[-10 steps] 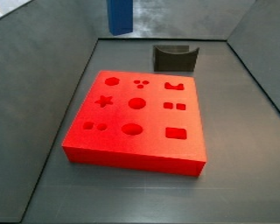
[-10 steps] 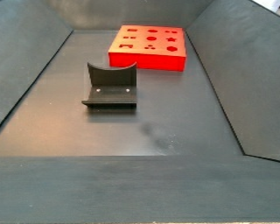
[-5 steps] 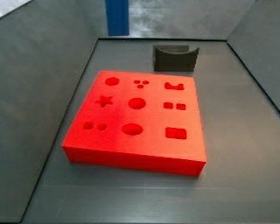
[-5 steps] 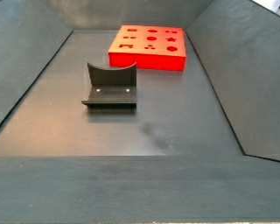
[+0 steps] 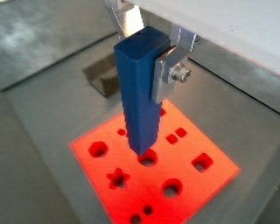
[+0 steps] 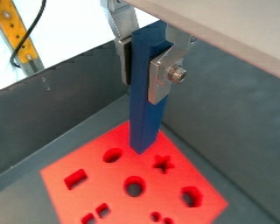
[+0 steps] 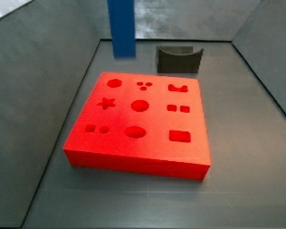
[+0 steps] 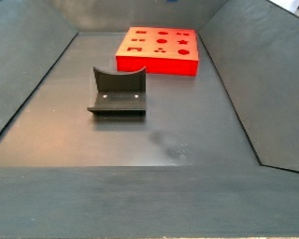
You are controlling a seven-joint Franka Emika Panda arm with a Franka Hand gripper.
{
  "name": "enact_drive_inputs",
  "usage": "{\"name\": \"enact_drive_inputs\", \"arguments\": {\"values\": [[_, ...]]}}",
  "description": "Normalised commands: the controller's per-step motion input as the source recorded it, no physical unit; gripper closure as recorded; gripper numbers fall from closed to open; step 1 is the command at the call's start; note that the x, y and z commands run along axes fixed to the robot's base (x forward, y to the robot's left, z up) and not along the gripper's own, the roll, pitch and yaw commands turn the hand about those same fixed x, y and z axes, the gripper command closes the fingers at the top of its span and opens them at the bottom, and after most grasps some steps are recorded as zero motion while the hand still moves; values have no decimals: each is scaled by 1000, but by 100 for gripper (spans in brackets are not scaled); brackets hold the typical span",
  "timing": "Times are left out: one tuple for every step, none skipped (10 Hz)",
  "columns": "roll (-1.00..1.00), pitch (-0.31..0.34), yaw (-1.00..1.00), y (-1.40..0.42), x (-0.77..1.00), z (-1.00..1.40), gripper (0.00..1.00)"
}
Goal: Pick up the rectangle object. Move up. Move to above the board. Insert the rectangle object.
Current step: Insert the rectangle object.
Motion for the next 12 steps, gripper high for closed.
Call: {"name": "enact_drive_inputs", "arguments": {"values": [[80, -69, -149, -797, 497, -551, 100], [69, -59, -157, -809, 483, -511, 100], [54, -39, -157, -817, 489, -451, 100], [41, -17, -143, -791, 529, -417, 100], [44, 0, -103, -717, 631, -331, 100], [61, 0, -51, -617, 729, -243, 100], [114, 74, 0, -394, 934, -126, 100], [154, 119, 186, 0, 1000, -137, 100], [123, 133, 294, 63, 1000, -57, 100], [91, 121, 140, -60, 1000, -91, 100], [61, 113, 23, -229, 1000, -126, 100], [50, 116, 0, -269, 1000, -123, 100]]}}
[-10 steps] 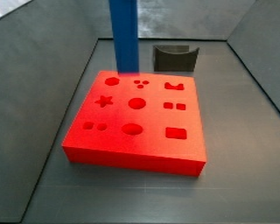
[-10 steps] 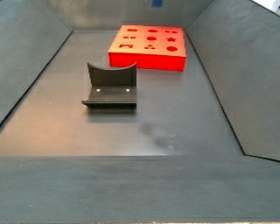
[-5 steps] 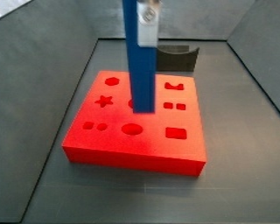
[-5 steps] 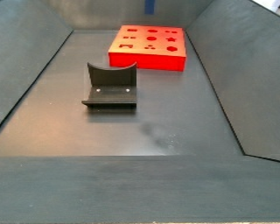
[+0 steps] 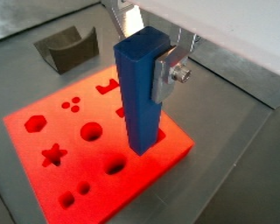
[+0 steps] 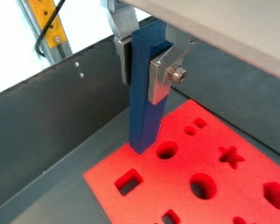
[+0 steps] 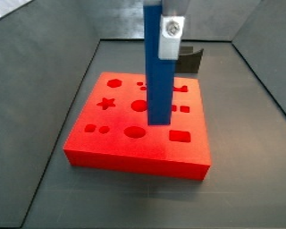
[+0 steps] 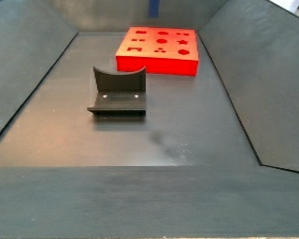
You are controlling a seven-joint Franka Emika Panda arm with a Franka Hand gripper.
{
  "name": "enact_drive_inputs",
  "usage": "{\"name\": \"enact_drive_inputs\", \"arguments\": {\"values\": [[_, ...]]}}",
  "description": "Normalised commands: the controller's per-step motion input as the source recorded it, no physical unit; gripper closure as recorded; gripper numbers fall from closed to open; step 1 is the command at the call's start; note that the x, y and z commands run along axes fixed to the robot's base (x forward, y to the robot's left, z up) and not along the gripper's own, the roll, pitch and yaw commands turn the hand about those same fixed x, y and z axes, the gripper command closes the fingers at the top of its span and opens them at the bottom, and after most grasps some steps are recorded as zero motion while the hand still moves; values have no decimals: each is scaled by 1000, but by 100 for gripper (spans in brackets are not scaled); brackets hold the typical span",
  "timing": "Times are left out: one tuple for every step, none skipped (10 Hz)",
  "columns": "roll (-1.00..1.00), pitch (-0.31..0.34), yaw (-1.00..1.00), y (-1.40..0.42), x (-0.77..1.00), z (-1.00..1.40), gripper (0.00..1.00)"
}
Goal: Pick up the rectangle object. Move up. Move to above the board. Insert the rectangle object.
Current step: Insert the rectangle object.
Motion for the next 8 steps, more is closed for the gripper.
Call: {"name": "enact_drive_inputs", "arguments": {"values": [[41, 111, 0, -309, 1000, -137, 100], [33, 97, 0, -323, 1000, -123, 100], [39, 97, 0, -306, 1000, -49, 100], [49, 117, 14, -214, 1000, 0, 100], [70, 127, 100, -151, 697, 0, 100], [0, 0, 0, 0, 20, 0, 100], [133, -14, 0, 0, 240, 0, 100], [446, -119, 0, 0, 757, 443, 100]]}}
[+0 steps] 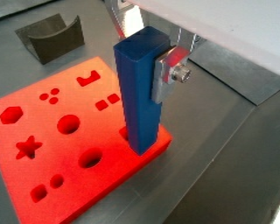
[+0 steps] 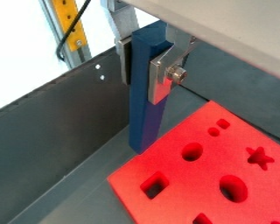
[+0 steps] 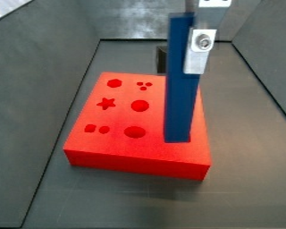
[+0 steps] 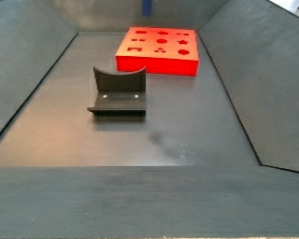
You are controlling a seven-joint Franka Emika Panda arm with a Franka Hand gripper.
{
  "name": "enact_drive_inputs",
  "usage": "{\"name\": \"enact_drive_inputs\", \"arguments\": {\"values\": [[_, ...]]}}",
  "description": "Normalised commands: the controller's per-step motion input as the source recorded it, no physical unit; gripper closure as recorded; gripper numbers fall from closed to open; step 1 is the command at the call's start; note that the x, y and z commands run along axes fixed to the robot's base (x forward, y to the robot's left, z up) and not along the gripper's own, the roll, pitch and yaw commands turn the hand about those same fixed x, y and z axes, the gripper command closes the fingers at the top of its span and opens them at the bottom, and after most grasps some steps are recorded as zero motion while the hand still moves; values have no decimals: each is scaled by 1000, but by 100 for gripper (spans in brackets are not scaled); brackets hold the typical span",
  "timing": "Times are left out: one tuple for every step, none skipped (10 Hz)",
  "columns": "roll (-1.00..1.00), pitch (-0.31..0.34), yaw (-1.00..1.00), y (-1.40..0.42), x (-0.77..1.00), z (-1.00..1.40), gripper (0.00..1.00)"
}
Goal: Pick up the rectangle object. Move up. Move to above the board. Insert the rectangle object.
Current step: Insert the rectangle object.
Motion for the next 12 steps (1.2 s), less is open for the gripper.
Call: {"name": "enact_drive_inputs", "arguments": {"values": [[496, -179, 0, 63, 791, 351, 100], [500, -193, 0, 54, 777, 329, 100], [396, 0, -29, -140, 797, 123, 100], [36, 59, -151, -346, 329, -9, 100], [0, 90, -43, -46, 266, -60, 100], [0, 34, 0, 0, 183, -11, 100], [0, 4, 0, 0, 134, -17, 100], [0, 0, 0, 214, 11, 0, 100], [0, 0, -9, 274, 31, 0, 100], [20, -9, 0, 157, 26, 0, 100], [27, -21, 0, 217, 34, -86, 100], [16, -27, 0, 243, 11, -149, 100]]}}
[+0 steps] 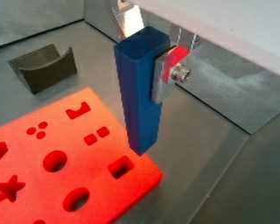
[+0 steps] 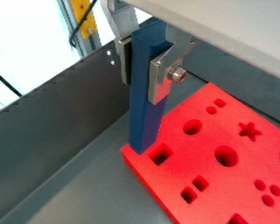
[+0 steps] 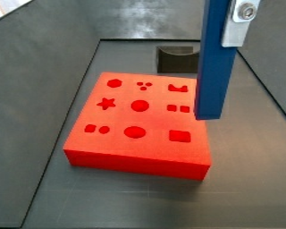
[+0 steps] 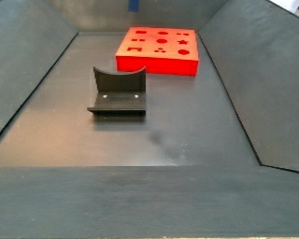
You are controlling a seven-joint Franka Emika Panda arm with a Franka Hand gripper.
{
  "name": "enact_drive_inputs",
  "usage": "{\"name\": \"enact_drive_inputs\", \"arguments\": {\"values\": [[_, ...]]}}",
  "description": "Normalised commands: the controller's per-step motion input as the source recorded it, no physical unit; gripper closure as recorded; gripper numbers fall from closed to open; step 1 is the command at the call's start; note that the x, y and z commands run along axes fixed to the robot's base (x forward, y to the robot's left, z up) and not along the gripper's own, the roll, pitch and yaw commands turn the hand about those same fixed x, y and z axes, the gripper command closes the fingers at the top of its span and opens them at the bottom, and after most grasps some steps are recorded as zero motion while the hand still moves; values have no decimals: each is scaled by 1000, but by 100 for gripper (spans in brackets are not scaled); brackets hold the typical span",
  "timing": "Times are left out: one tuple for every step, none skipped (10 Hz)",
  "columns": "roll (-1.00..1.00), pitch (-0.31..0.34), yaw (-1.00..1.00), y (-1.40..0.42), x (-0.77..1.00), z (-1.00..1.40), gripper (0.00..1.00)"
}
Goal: Pick up the rectangle object. Move up. Move to above the board. Insert the rectangle object.
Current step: Insert the rectangle object.
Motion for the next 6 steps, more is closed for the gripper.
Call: {"name": "enact_drive_inputs", "arguments": {"values": [[10, -36, 0, 283, 0, -263, 100], [0, -41, 0, 246, 0, -389, 100], [-11, -37, 0, 171, 0, -409, 100], [0, -4, 0, 43, 0, -191, 100], [-40, 0, 0, 0, 0, -69, 100], [-74, 63, 0, -91, -6, -183, 100]]}}
